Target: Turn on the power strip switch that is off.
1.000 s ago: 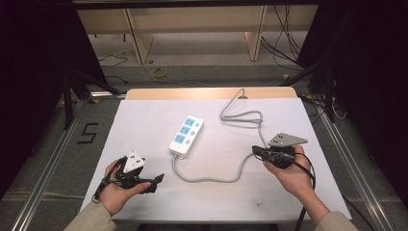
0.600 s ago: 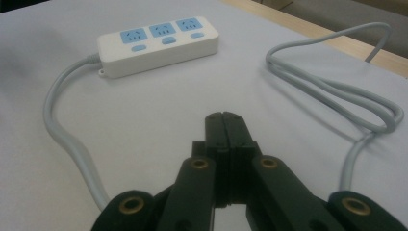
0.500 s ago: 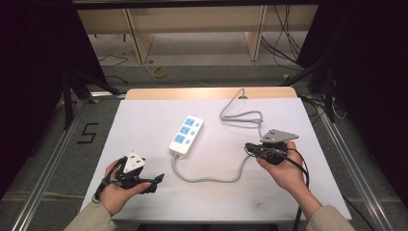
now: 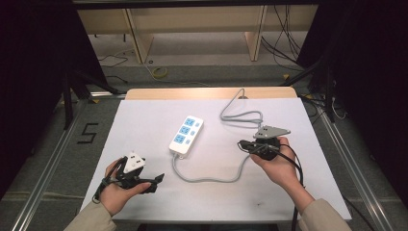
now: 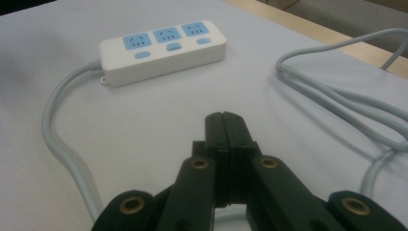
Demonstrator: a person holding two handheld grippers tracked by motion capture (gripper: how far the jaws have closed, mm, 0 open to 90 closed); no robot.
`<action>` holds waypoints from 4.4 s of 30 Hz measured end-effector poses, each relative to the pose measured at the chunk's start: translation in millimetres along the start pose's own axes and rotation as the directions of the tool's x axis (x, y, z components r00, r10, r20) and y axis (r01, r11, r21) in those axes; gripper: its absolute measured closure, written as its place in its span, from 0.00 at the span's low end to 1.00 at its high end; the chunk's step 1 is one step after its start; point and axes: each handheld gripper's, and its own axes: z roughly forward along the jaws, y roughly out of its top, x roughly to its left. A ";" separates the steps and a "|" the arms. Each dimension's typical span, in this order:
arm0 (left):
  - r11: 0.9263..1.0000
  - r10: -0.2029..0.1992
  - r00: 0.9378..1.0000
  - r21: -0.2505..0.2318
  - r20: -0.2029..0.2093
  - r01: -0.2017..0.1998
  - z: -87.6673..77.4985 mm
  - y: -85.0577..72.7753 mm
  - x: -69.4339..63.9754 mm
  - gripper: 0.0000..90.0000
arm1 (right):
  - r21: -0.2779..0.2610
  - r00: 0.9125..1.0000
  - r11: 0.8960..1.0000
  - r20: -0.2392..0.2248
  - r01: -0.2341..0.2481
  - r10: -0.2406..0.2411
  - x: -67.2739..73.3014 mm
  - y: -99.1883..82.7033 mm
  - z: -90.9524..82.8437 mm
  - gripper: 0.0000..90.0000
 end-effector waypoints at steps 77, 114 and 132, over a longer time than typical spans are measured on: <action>1.000 0.006 1.000 0.003 0.010 -0.006 0.4 -0.2 -1.3 0.16 | 0.080 0.997 0.996 -0.068 0.036 -0.031 16.8 47.9 100.2 1.00; 1.000 0.005 1.000 0.001 0.011 -0.005 -0.9 -1.2 -1.3 0.16 | 0.127 0.996 0.991 -0.079 0.053 -0.043 27.7 72.5 143.4 1.00; 1.000 0.004 1.000 0.006 0.013 -0.004 -1.3 -1.9 -1.5 0.16 | 0.139 0.995 0.988 -0.091 0.061 -0.049 31.3 80.0 159.7 1.00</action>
